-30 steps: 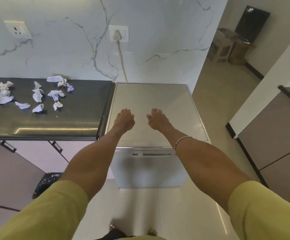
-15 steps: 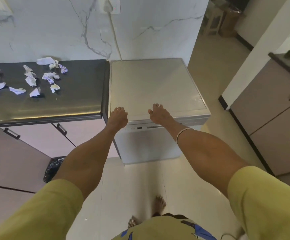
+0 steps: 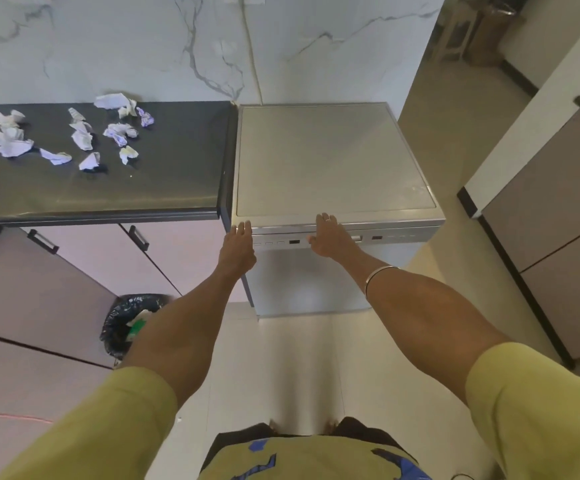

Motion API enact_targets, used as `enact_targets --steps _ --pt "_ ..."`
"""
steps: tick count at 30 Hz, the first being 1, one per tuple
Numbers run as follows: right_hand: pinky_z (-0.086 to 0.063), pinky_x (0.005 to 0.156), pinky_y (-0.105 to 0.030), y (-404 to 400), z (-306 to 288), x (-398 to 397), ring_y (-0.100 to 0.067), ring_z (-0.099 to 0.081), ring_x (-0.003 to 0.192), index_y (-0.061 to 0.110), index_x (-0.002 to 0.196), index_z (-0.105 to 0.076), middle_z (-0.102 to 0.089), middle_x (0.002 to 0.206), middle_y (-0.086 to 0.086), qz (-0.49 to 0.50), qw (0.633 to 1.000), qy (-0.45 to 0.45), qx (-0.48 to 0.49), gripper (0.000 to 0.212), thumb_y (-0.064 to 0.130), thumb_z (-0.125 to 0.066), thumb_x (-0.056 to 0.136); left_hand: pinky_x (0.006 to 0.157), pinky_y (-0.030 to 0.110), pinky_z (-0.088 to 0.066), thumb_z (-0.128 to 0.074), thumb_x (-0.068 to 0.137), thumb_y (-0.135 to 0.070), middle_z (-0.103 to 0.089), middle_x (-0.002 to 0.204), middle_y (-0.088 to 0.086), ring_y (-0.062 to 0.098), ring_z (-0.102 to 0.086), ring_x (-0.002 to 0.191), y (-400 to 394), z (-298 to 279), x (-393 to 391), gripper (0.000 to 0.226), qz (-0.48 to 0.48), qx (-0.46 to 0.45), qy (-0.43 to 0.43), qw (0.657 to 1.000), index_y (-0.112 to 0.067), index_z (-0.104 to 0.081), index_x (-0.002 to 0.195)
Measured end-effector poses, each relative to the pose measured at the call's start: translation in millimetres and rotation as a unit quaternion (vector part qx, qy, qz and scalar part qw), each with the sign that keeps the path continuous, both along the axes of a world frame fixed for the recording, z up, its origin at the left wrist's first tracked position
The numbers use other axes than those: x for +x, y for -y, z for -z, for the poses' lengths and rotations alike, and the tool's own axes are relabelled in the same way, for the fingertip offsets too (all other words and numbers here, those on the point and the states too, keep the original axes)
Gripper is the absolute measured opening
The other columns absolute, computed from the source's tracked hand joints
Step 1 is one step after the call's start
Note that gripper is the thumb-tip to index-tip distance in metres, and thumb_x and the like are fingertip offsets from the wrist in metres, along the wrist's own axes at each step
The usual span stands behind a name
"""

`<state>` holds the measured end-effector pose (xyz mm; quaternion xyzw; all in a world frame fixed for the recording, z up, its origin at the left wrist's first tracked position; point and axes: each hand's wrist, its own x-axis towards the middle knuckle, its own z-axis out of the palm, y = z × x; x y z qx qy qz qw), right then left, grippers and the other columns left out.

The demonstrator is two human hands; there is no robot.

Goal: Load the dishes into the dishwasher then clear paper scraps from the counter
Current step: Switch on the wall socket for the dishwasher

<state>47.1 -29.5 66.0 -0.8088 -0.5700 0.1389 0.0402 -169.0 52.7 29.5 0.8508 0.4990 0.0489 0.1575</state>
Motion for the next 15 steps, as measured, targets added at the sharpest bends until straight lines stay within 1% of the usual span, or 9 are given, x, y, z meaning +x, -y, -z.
enact_targets --steps 1,3,5,7,12,15 --pt "-0.039 0.104 -0.046 -1 6 2 -0.033 -0.037 0.133 -0.002 0.136 -0.038 -0.040 0.141 -0.016 -0.009 1.000 0.011 0.002 0.054 0.030 -0.053 0.096 0.119 0.045 -0.019 -0.062 0.092 -0.005 -0.019 0.160 0.017 0.035 -0.015 0.149 -1 5 2 0.077 0.007 0.019 0.002 1.000 -0.002 -0.016 0.153" --pt "-0.039 0.104 -0.044 -5 16 4 -0.033 -0.038 0.131 -0.002 0.135 -0.038 -0.041 0.140 -0.016 -0.022 0.999 0.027 0.006 0.056 0.029 -0.058 0.093 0.121 0.046 -0.014 -0.064 0.092 -0.009 -0.012 0.162 0.016 0.035 -0.009 0.150 -4 9 5 0.082 0.015 0.039 -0.001 0.999 -0.004 -0.011 0.154" --pt "-0.039 0.103 -0.043 -9 32 8 -0.033 -0.040 0.129 -0.001 0.134 -0.039 -0.042 0.139 -0.016 -0.030 0.998 0.050 0.013 0.057 0.029 -0.061 0.090 0.121 0.045 -0.010 -0.067 0.090 -0.010 -0.009 0.163 0.015 0.034 -0.005 0.150 -7 22 9 0.086 0.024 0.062 -0.013 0.998 -0.005 -0.010 0.155" --pt "-0.035 0.106 -0.043 -15 47 14 -0.033 -0.036 0.133 0.000 0.137 -0.037 -0.038 0.144 -0.017 -0.034 0.997 0.066 0.019 0.063 0.030 -0.064 0.088 0.121 0.044 -0.007 -0.067 0.089 -0.006 -0.008 0.163 0.015 0.034 -0.004 0.151 -12 37 14 0.088 0.030 0.086 -0.017 0.996 -0.006 -0.010 0.155" --pt "-0.021 0.118 -0.046 -26 77 22 -0.035 -0.021 0.145 0.001 0.148 -0.024 -0.023 0.157 -0.018 -0.050 0.994 0.062 0.069 0.084 0.031 -0.071 0.086 0.123 0.046 -0.007 -0.070 0.083 0.002 -0.003 0.164 0.014 0.035 0.001 0.150 -29 72 17 0.095 0.038 0.131 -0.015 0.991 -0.008 -0.010 0.156" --pt "-0.017 0.120 -0.046 -29 92 21 -0.036 -0.017 0.148 0.001 0.153 -0.016 -0.018 0.160 -0.018 -0.055 0.991 0.076 0.100 0.092 0.034 -0.071 0.086 0.122 0.045 -0.007 -0.076 0.080 -0.004 -0.005 0.164 0.013 0.035 0.000 0.150 -39 83 18 0.100 0.027 0.163 -0.004 0.986 -0.014 -0.012 0.156"
